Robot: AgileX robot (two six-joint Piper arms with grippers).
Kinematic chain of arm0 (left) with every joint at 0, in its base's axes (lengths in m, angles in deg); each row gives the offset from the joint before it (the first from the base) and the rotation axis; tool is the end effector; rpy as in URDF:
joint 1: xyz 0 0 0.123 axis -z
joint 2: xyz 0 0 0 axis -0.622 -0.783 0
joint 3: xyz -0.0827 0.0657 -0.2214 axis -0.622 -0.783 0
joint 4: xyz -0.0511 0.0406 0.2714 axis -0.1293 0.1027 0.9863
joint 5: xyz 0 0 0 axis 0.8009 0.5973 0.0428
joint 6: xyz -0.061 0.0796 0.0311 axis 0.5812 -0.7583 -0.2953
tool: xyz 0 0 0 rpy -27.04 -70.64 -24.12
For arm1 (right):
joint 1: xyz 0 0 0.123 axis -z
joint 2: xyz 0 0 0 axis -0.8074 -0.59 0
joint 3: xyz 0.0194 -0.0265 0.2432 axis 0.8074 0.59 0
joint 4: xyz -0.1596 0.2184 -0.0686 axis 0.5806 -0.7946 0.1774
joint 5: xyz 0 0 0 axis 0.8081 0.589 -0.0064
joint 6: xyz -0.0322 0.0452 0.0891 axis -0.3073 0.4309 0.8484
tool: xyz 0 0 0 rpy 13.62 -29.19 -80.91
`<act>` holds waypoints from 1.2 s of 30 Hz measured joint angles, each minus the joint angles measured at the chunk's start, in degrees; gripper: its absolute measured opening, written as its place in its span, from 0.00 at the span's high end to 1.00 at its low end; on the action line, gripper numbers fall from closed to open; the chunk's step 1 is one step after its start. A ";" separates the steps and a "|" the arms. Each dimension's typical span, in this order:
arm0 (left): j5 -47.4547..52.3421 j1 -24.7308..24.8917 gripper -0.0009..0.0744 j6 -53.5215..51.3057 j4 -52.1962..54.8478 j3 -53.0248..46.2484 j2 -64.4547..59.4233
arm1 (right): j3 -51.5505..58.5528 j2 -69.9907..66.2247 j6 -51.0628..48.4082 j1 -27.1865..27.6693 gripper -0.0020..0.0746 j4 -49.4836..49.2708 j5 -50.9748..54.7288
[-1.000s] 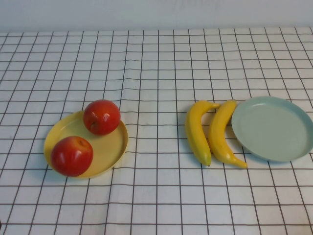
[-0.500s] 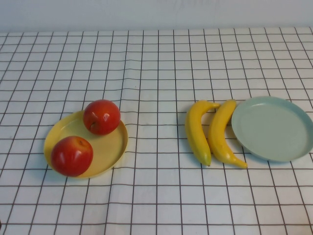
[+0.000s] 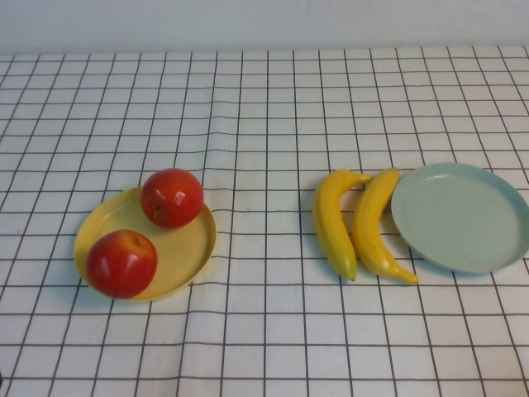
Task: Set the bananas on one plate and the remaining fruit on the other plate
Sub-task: Put another type of fruit in the right plate
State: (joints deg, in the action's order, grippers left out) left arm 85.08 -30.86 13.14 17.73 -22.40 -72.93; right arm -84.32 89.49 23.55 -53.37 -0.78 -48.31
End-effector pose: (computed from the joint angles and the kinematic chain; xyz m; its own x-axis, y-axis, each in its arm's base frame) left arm 0.1329 -0.0159 0.1675 -0.2920 0.0570 -0.9547 0.1210 0.9924 0.0222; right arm 0.1343 -0.0003 0.1682 -0.2743 0.0213 -0.9614 0.0069 0.9998 0.0202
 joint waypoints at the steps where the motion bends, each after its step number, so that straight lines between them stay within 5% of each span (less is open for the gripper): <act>1: 0.00 0.00 0.99 0.00 0.00 0.00 0.00 | 0.00 0.00 0.00 0.00 0.99 0.00 0.00; 28: 0.00 0.00 0.99 0.00 0.00 0.00 0.00 | 0.00 0.00 0.00 0.00 0.99 4.28 0.00; 32: 0.00 0.00 0.99 0.00 0.00 0.00 0.00 | 0.00 0.00 0.00 0.00 0.99 -7.66 -3.72; 36: 0.00 0.00 0.99 0.00 0.00 0.00 0.00 | 0.00 0.00 0.00 0.00 0.99 -37.27 -11.69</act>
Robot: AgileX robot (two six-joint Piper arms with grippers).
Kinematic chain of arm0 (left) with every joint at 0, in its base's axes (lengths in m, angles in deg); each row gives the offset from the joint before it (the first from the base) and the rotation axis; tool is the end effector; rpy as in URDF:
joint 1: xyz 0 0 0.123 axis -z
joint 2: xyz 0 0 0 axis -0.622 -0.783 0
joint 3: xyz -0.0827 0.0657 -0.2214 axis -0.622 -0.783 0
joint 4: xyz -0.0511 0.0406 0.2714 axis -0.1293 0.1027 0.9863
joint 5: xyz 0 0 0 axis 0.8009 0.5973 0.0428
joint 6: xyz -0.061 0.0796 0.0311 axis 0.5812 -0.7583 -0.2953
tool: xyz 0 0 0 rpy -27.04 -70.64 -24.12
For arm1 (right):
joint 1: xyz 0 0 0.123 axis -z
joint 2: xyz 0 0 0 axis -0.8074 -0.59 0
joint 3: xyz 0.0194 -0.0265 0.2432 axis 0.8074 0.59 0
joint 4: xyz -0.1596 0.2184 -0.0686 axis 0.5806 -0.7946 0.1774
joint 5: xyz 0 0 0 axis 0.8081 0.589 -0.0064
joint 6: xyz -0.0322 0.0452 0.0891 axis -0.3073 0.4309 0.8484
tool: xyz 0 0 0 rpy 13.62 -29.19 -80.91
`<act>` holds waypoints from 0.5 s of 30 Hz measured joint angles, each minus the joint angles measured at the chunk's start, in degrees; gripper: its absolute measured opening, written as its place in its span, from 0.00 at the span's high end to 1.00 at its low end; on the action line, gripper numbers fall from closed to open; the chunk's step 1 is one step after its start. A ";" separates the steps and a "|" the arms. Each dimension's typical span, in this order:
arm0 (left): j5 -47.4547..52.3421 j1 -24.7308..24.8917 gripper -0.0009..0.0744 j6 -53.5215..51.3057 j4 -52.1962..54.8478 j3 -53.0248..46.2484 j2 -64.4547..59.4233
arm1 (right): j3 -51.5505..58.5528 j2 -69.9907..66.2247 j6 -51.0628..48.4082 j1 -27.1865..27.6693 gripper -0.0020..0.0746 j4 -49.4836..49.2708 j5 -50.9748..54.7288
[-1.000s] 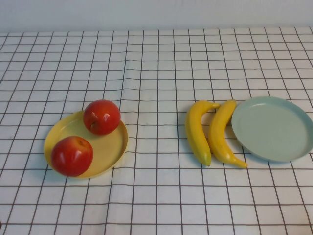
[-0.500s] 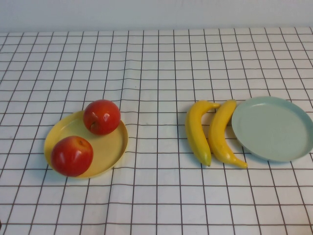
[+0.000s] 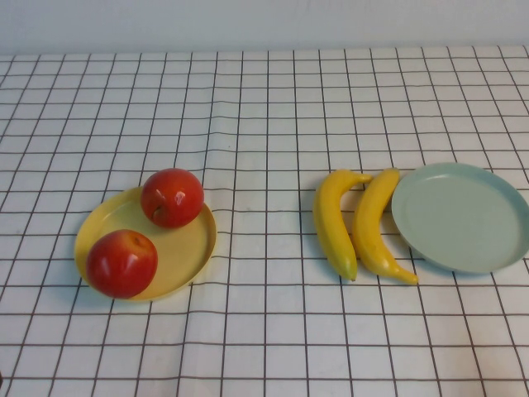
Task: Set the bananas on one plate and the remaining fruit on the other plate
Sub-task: Put another type of fruit in the right plate
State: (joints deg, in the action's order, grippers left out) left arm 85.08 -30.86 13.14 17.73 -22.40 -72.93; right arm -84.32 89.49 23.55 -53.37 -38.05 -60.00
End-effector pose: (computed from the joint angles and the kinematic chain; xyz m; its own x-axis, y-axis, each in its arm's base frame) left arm 0.1329 -0.0159 0.1675 -0.2920 0.0570 -0.9547 0.1210 0.9924 0.0222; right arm 0.1379 0.0083 0.1925 -0.0839 0.6158 -0.7834 -0.0372 0.7837 0.6200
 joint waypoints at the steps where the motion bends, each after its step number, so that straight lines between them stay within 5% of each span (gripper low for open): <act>1: 0.00 0.00 0.99 0.00 0.00 0.00 0.00 | 0.00 0.00 0.00 0.00 0.99 -8.00 -2.22; 6: 0.00 0.00 0.99 0.00 0.00 0.00 0.00 | 0.00 0.00 0.00 0.00 0.99 -26.68 -11.89; 15: 0.00 0.00 0.99 -0.03 -0.02 0.00 0.00 | 0.00 0.00 0.00 0.00 0.99 -28.24 -9.80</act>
State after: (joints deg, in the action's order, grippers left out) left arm 85.08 -30.86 13.11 17.70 -22.40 -72.93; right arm -84.32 89.49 23.55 -53.37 -66.30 -69.80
